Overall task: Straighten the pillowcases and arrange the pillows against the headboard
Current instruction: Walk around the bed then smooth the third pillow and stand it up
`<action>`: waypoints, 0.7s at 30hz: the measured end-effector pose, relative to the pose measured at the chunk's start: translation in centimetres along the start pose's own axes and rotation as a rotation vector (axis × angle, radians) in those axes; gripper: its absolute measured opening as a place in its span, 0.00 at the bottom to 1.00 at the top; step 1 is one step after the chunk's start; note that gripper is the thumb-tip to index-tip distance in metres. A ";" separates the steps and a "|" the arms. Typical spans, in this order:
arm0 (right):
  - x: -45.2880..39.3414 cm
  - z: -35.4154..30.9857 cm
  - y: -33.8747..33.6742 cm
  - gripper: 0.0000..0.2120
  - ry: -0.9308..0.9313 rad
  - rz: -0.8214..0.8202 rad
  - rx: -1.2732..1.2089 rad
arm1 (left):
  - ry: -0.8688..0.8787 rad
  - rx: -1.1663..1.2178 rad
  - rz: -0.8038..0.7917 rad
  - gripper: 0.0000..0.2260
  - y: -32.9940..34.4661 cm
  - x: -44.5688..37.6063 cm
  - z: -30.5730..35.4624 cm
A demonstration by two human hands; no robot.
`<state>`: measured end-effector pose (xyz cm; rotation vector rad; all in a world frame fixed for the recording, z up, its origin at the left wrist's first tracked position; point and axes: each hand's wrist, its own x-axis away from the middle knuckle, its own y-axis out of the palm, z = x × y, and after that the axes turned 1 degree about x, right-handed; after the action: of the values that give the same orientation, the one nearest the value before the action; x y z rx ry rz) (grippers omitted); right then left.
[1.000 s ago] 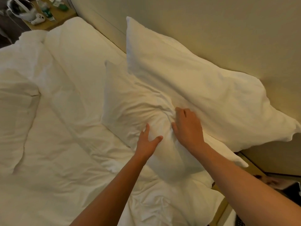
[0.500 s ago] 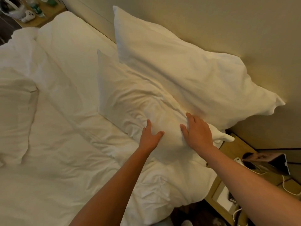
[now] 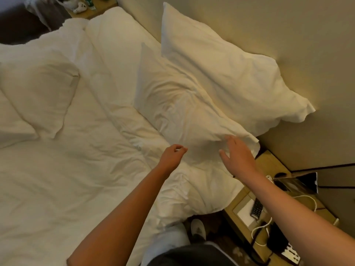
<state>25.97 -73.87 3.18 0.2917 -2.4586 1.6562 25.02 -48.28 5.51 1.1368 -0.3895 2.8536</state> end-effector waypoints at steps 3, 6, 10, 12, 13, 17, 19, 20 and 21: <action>4.7 0.1 0.6 0.26 -0.015 -0.084 -0.167 | -0.001 0.084 0.081 0.14 -0.7 5.1 -3.2; 9.4 0.1 2.2 0.23 -0.056 -0.164 -0.252 | -0.016 0.179 0.186 0.11 -1.4 10.5 -7.6; 15.4 -1.3 4.5 0.19 -0.101 -0.310 -0.293 | -0.088 0.329 0.335 0.11 -1.7 17.7 -13.8; 17.7 -2.9 5.9 0.17 -0.145 -0.387 -0.286 | -0.120 0.392 0.397 0.11 -1.8 21.0 -16.7; 18.7 -4.0 6.6 0.17 -0.176 -0.421 -0.274 | -0.131 0.419 0.427 0.11 -1.8 22.6 -18.1; 22.7 -10.2 9.6 0.15 -0.347 -0.573 -0.220 | -0.174 0.540 0.560 0.11 -2.0 29.1 -23.9; 25.2 -14.3 11.4 0.14 -0.474 -0.632 -0.177 | -0.201 0.627 0.636 0.11 -2.1 32.3 -27.1; 26.6 -16.6 12.3 0.14 -0.541 -0.658 -0.154 | -0.216 0.672 0.675 0.11 -2.2 34.0 -28.7; 28.1 -18.9 13.2 0.13 -0.606 -0.682 -0.133 | -0.230 0.710 0.712 0.11 -2.4 35.8 -30.5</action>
<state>-4.08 -53.43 5.19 1.5968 -2.3683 1.2038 -21.24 -40.24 9.12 1.7264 0.3405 3.6323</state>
